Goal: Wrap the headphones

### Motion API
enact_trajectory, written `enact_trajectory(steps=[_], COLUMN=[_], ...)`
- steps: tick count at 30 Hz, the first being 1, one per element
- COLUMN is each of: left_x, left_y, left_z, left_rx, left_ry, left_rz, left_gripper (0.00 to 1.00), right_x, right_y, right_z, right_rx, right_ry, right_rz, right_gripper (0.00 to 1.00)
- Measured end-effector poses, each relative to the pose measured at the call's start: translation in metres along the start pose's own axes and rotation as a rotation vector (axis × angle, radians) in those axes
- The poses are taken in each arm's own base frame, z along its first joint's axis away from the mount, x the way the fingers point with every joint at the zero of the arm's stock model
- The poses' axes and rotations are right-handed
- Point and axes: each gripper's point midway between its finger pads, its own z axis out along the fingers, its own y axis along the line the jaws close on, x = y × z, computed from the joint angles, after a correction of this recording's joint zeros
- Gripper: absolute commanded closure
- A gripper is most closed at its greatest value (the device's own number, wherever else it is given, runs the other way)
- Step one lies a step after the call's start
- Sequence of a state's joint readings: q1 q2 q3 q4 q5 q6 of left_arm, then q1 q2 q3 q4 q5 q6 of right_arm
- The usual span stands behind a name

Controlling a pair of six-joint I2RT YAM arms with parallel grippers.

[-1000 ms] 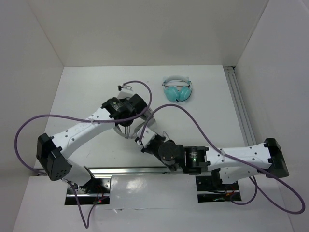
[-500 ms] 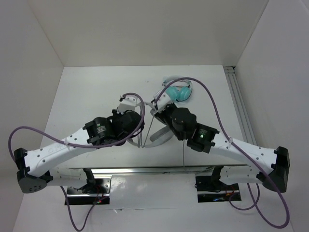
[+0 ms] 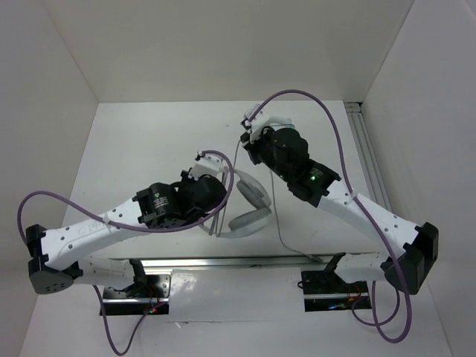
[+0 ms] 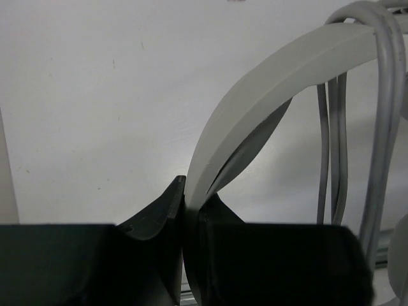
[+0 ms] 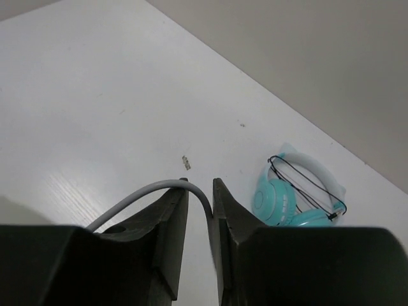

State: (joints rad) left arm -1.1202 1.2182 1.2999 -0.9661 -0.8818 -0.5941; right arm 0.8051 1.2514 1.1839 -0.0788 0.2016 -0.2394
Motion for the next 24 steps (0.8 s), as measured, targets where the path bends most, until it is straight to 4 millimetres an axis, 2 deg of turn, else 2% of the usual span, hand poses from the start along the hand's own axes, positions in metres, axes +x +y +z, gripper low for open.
enact_trajectory(steps=[4, 6, 10, 12, 14, 16, 17, 18, 24], left_x=[0.020, 0.021, 0.010, 0.003, -0.004, -0.010, -0.013, -0.018, -0.035], left_y=[-0.006, -0.005, -0.002, -0.001, 0.000, 0.003, 0.005, 0.007, 0.014], left_z=[-0.003, -0.006, -0.015, -0.020, -0.025, -0.030, -0.033, -0.036, -0.050], left_rx=[0.033, 0.041, 0.061, 0.074, 0.084, 0.087, 0.089, 0.091, 0.107], left_ry=[0.089, 0.109, 0.103, 0.093, 0.084, 0.078, 0.075, 0.068, 0.044], left_rz=[0.145, 0.181, 0.182, 0.172, 0.159, 0.148, 0.143, 0.136, 0.087], left_gripper=[1.00, 1.00, 1.00, 1.00, 1.00, 1.00, 1.00, 1.00, 1.00], right_x=[-0.003, -0.004, -0.008, -0.006, 0.002, 0.018, 0.027, 0.036, 0.065], right_y=[-0.014, -0.014, -0.010, -0.009, -0.007, -0.007, -0.007, -0.006, -0.003], right_z=[0.003, 0.003, 0.005, 0.008, 0.011, 0.013, 0.015, 0.016, 0.034], right_rx=[-0.017, -0.040, -0.082, -0.091, -0.097, -0.094, -0.092, -0.100, -0.164], right_ry=[-0.025, -0.034, -0.071, -0.090, -0.097, -0.081, -0.075, -0.067, -0.071], right_rz=[0.032, 0.042, 0.072, 0.091, 0.113, 0.139, 0.161, 0.182, 0.304], right_gripper=[0.68, 0.68, 0.69, 0.77, 0.86, 0.87, 0.85, 0.73, 0.65])
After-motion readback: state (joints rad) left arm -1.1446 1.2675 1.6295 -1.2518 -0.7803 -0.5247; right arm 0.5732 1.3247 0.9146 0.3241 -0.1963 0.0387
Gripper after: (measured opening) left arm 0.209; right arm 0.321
